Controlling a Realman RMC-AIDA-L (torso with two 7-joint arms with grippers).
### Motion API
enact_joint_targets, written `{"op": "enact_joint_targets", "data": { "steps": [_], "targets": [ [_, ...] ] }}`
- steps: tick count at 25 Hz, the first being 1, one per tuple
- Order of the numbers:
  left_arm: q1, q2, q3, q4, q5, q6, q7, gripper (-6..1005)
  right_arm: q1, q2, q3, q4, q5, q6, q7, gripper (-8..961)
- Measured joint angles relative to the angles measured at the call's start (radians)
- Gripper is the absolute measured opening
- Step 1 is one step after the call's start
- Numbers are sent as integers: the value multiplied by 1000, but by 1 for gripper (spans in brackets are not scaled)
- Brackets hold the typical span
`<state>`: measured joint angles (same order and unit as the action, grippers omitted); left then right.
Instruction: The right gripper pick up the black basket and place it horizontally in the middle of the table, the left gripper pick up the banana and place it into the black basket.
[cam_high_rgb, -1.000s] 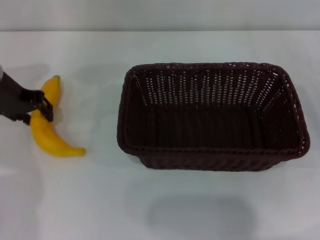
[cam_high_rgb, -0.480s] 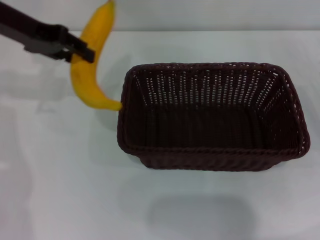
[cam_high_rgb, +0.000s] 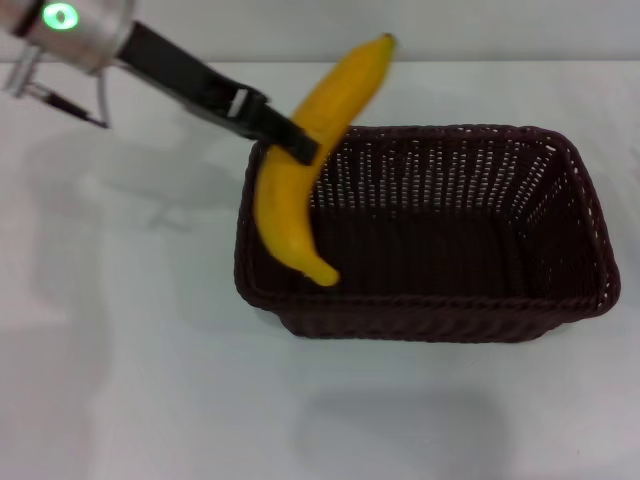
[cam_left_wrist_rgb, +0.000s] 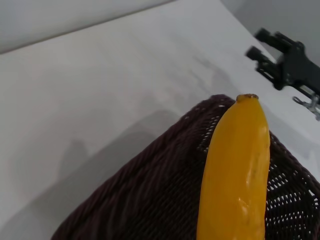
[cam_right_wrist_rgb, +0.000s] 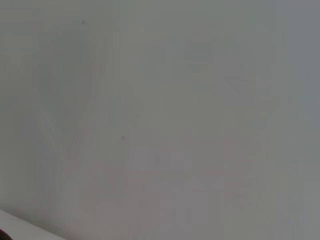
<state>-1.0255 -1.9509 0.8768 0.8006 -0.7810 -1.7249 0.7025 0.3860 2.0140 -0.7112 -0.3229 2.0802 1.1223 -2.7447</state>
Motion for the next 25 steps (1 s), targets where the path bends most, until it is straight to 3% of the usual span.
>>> {"op": "enact_joint_targets", "data": {
  "steps": [2, 5, 13, 16, 18, 22, 25],
  "targets": [
    [-32, -23, 14, -9, 12, 32, 15, 504, 1, 0, -1, 4, 0, 0, 0, 484],
    [-45, -38, 16, -6, 18, 72, 27, 506, -2, 0, -1, 10, -1, 1, -4, 484],
    [-38, -53, 25, -8, 11, 151, 111, 513, -19, 0, 0, 14, -8, 14, -3, 482],
    [-20, -64, 25, 14, 5, 159, 151, 748, -32, -1, 7, 13, -4, 48, -5, 483],
    [11, -80, 25, 61, -6, 172, 179, 806, -36, -1, 10, 13, -3, 57, -6, 483],
    [146, -123, 30, 211, -77, 261, 262, 892, -45, -3, 12, 6, -1, 86, -7, 483],
    [274, -129, 57, 261, -229, 380, 360, 890, -46, -3, 12, 7, -1, 94, -4, 484]
  ]
}}
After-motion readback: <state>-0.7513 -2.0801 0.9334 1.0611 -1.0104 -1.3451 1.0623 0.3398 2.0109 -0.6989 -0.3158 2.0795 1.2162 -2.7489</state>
